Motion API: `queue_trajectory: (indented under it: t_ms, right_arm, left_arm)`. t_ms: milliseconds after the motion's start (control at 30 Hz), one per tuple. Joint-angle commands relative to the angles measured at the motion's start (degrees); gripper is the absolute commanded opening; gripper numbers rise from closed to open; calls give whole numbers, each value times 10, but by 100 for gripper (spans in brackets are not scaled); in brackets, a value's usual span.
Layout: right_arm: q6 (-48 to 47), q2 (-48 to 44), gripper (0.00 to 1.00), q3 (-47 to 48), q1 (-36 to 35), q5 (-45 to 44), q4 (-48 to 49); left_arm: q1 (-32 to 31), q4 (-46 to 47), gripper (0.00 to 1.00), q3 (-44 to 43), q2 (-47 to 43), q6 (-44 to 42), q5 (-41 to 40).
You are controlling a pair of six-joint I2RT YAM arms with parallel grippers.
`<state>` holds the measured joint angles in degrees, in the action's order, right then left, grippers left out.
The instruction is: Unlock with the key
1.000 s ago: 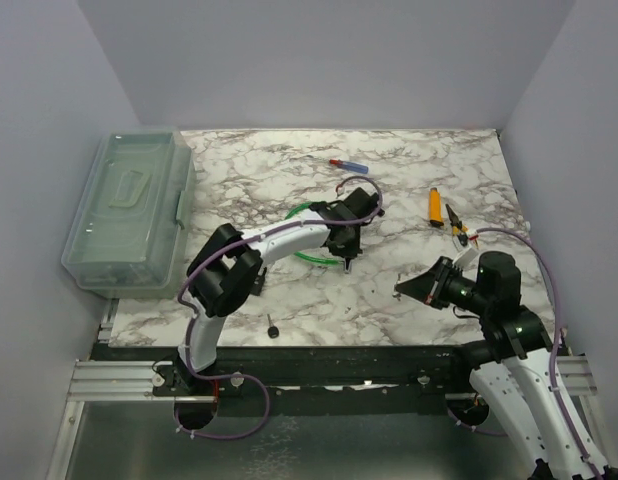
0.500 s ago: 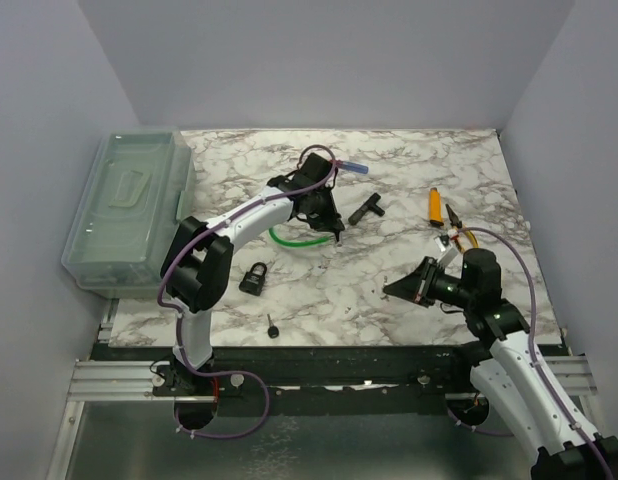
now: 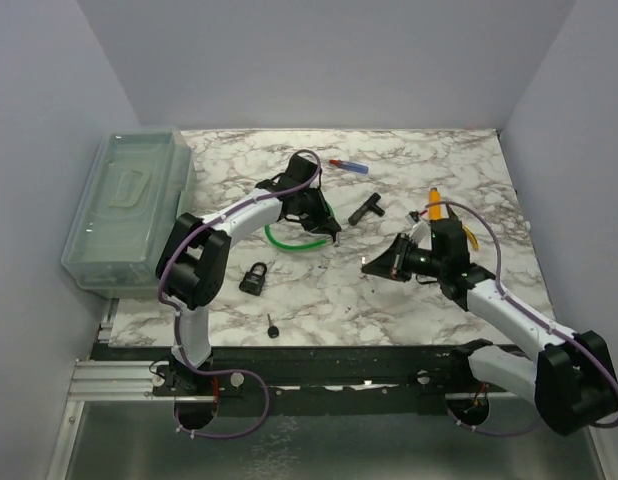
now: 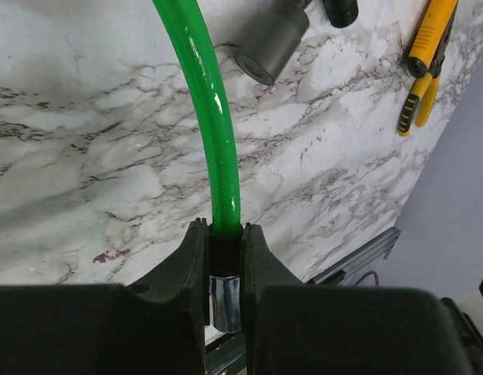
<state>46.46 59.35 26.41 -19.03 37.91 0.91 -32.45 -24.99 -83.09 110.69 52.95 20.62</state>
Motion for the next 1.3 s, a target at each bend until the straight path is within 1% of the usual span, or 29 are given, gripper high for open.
queue_trajectory:
  t_ms: [0,167,367,733,1267]
  right_arm:
    - [-6,57,0,43,-25,-22,98]
    - [-17,142,0,76,-33,9,119]
    - [8,204,0,90,-45,47,175]
    - [28,278,0,115,-51,59,219]
    - [40,337,0,128,-50,74,256]
  left_arm:
    - [14,22,0,17,-21,11,18]
    - [16,24,0,10,-12,13,33]
    - [17,26,0,14,-19,15,32]
    - [22,30,0,15,-15,16,30]
    - [22,41,0,25,-22,21,32]
